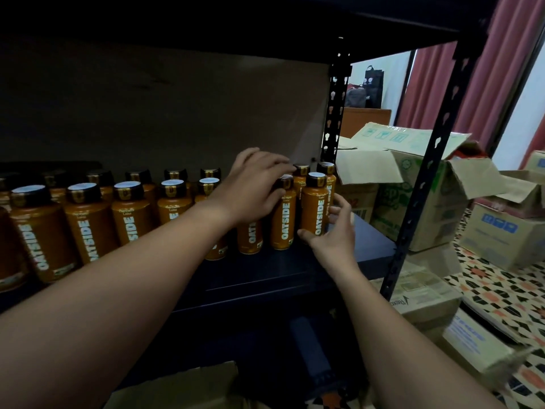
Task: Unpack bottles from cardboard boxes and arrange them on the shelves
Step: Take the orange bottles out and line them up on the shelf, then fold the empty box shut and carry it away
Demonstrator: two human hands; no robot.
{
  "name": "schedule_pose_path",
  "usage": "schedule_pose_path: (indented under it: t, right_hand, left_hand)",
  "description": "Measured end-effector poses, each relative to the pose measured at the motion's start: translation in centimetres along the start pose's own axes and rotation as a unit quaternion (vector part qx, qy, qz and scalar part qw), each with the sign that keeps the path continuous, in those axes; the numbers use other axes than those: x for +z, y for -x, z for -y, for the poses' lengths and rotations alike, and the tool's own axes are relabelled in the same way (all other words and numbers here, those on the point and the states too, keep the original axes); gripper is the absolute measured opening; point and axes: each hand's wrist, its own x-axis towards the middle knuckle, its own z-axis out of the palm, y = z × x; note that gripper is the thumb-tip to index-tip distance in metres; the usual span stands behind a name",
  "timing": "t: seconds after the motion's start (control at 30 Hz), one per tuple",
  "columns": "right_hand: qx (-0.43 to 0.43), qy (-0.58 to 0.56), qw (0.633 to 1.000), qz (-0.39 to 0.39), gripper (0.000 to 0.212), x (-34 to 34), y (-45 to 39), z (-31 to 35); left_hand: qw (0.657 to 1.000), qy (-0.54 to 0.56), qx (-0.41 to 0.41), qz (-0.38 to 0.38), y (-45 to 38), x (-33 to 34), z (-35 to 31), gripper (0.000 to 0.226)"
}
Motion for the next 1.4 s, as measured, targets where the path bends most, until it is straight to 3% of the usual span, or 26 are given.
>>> schedule_pose_path:
  t: [0.1, 0.23, 0.37, 0.47, 0.53, 0.6, 0.7, 0.87, 0.93, 1.03, 1.1, 1.17, 1.3, 1.4]
  right_hand:
    - [-0.051, 0.009, 0.996, -0.067, 0.079, 0.2, 3.2, 0.7]
    - [-0.214, 0.008, 0.969, -0.126, 0.043, 1.5, 9.3, 1.3]
    - [-0.229, 0.033, 0.972, -0.035, 0.032, 4.7, 16.0, -1.3]
    - [-0.157, 0.093, 0.978, 0.104, 0.032, 6.8, 21.2, -6.1]
    - [-0.103, 0.164, 0.958, 0.211, 0.038, 7.5, 24.0, -9.4]
    - [-0.037, 0.25, 0.917, 0.307, 0.054, 7.9, 26.3, -12.1]
    - [0.05, 0.328, 0.868, 0.369, 0.076, 8.6, 27.5, -14.5]
    - [0.15, 0.337, 0.837, 0.405, 0.094, 10.5, 27.4, -16.9]
    - [0.204, 0.322, 0.823, 0.421, 0.095, 10.8, 27.3, -18.0]
    - [0.311, 0.191, 0.827, 0.429, 0.102, 10.4, 27.1, -18.9]
    - [0.351, 0.134, 0.83, 0.413, 0.096, 9.9, 27.3, -19.1]
    - [0.383, 0.126, 0.822, 0.403, 0.092, 9.6, 27.5, -19.4]
    - [0.395, 0.184, 0.812, 0.388, 0.121, 9.3, 27.8, -19.3]
    - [0.368, 0.264, 0.819, 0.352, 0.13, 9.0, 27.8, -17.9]
  left_hand:
    - [0.998, 0.026, -0.015, -0.055, 3.9, -0.1, -0.5, 0.043]
    - [0.989, 0.056, -0.056, -0.128, 12.6, 1.0, -2.4, 0.031]
    - [0.984, 0.057, -0.113, -0.126, 24.0, 4.1, -3.9, 0.023]
    - [0.978, 0.039, -0.195, -0.063, 33.2, 6.8, -2.9, 0.029]
    - [0.961, 0.031, -0.275, 0.002, 39.1, 8.2, -1.6, 0.035]
    - [0.924, 0.019, -0.372, 0.081, 45.0, 9.6, 0.0, 0.047]
    - [0.849, 0.037, -0.505, 0.152, 50.8, 11.2, 1.6, 0.062]
    - [0.758, 0.182, -0.581, 0.234, 55.2, 12.9, 2.9, 0.084]
    - [0.716, 0.239, -0.621, 0.21, 56.0, 13.1, 3.1, 0.093]
    - [0.608, 0.359, -0.696, 0.133, 56.1, 13.1, 3.0, 0.114]
    - [0.557, 0.394, -0.724, 0.108, 56.2, 13.2, 2.6, 0.121]
    - [0.533, 0.395, -0.74, 0.11, 56.5, 13.8, 2.3, 0.115]
    - [0.542, 0.314, -0.771, 0.117, 56.7, 13.5, 2.8, 0.124]
    - [0.56, 0.203, -0.789, 0.15, 55.7, 12.4, 2.7, 0.134]
